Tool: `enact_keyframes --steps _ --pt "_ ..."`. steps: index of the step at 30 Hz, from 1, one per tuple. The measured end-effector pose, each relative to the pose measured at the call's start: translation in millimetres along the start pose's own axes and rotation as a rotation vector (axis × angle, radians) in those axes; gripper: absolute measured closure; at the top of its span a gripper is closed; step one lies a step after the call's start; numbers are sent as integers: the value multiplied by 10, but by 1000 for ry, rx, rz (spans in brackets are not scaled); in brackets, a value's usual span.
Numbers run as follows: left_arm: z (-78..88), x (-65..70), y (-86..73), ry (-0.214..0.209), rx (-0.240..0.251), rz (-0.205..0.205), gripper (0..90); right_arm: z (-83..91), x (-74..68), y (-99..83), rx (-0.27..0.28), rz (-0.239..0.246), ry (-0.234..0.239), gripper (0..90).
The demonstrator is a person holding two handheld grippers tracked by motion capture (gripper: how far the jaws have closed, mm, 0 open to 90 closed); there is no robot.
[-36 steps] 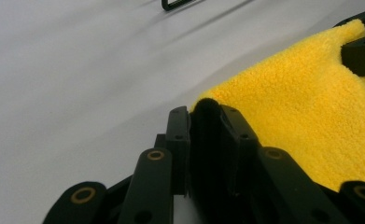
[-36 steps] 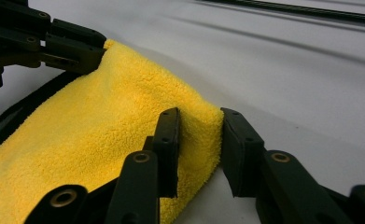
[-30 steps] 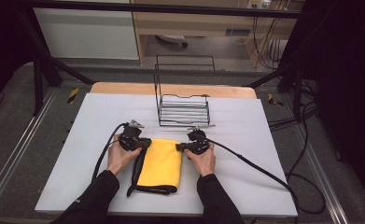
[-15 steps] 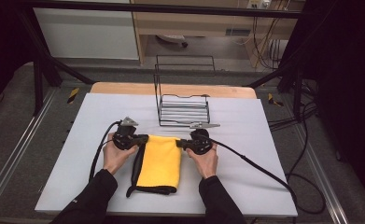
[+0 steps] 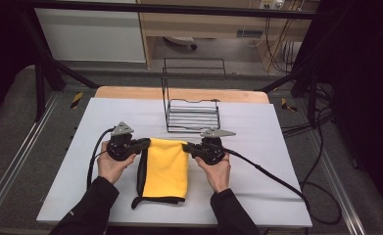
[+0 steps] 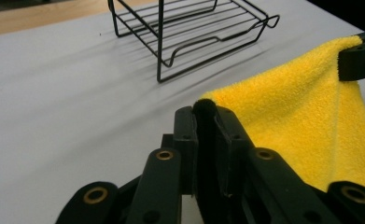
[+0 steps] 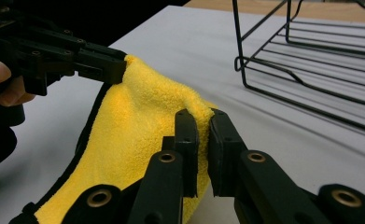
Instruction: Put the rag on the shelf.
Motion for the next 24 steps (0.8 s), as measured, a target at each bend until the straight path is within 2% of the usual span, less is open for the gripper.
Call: enact_keyframes --steps 5,9,24 --pt "192 35 86 6 57 -6 799 59 -82 105 41 28 9 840" --pt "299 57 167 31 92 -22 799 90 -148 202 72 63 4 840" --pt "479 191 362 32 199 -28 798 312 -273 447 145 145 -6 840"
Point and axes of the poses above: each handheld gripper's, and its own axes: z roughly backward along the jaws, y roughly out of its top, x roughly to its right, the point moved 9 cm from there along -z, roughly forward along the jaws, and after that the axes turned 2 degrees about -z, right-handed, at the moved point
